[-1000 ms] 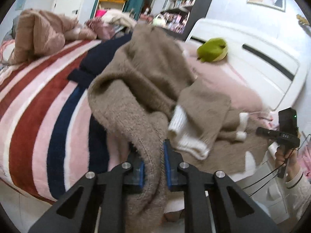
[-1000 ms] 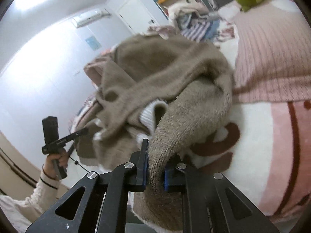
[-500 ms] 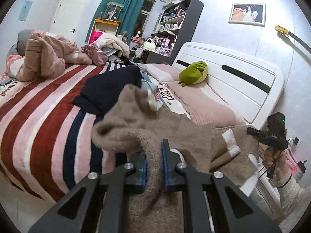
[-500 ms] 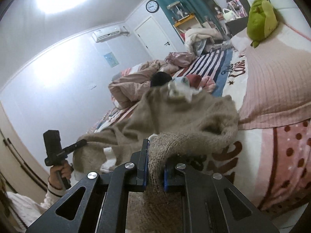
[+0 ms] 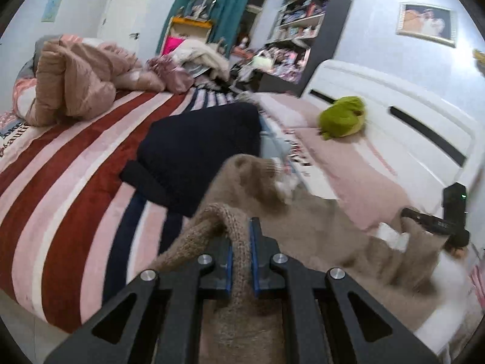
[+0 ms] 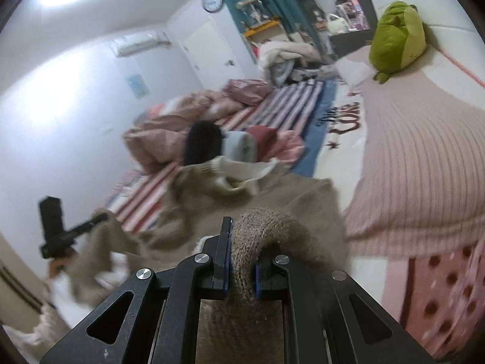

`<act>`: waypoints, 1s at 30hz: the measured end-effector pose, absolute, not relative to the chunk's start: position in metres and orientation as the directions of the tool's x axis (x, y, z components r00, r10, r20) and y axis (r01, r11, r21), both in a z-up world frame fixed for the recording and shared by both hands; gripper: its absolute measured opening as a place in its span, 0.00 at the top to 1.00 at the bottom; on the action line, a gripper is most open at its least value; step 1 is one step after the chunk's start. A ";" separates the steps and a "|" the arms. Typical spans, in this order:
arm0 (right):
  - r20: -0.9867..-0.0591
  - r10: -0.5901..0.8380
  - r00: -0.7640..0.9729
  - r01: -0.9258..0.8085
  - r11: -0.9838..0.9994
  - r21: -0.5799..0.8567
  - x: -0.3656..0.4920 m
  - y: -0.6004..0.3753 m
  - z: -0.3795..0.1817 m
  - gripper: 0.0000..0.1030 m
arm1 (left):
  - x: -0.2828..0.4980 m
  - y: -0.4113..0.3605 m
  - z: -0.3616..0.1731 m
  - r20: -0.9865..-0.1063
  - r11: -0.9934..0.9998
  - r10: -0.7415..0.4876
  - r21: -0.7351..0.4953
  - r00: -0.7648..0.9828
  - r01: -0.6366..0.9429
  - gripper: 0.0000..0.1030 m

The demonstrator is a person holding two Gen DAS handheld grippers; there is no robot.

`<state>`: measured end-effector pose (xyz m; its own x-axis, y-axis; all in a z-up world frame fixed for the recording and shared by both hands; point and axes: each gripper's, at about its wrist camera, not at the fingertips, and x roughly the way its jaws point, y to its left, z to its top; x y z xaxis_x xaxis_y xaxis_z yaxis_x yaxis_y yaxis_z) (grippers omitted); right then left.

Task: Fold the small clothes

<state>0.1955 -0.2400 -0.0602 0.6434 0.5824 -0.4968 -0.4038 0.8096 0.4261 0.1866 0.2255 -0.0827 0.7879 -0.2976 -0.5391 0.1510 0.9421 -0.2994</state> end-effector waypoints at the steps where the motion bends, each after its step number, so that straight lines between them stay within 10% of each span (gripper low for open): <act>1: -0.532 0.555 0.640 -0.376 0.830 0.413 0.213 -0.237 -0.064 0.94 | 0.201 0.226 -0.088 -0.562 0.949 -0.278 -0.284 0.779 0.133 0.93; 15: -0.727 0.454 0.515 -0.237 0.890 0.388 0.331 -0.241 -0.141 0.94 | 0.318 0.250 -0.160 -0.722 0.945 -0.278 -0.323 0.633 0.047 0.89; 20: -0.754 0.472 0.457 -0.301 0.880 0.367 0.333 -0.237 -0.139 0.90 | 0.288 0.260 -0.141 -0.695 0.930 -0.333 -0.355 0.637 0.099 0.70; 24: -0.741 0.482 0.468 -0.347 0.871 0.348 0.312 -0.244 -0.121 0.83 | 0.256 0.260 -0.118 -0.682 0.963 -0.248 -0.252 0.688 0.097 0.12; 30: -0.764 0.457 0.456 -0.341 0.882 0.324 0.301 -0.242 -0.111 0.72 | 0.228 0.254 -0.087 -0.626 0.956 -0.278 -0.252 0.729 0.148 0.11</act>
<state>0.3008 -0.2419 -0.1111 0.4561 0.4568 -0.7637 -0.3415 0.8823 0.3238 0.2283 0.2539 -0.0873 0.7286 -0.2780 -0.6260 0.1483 0.9563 -0.2521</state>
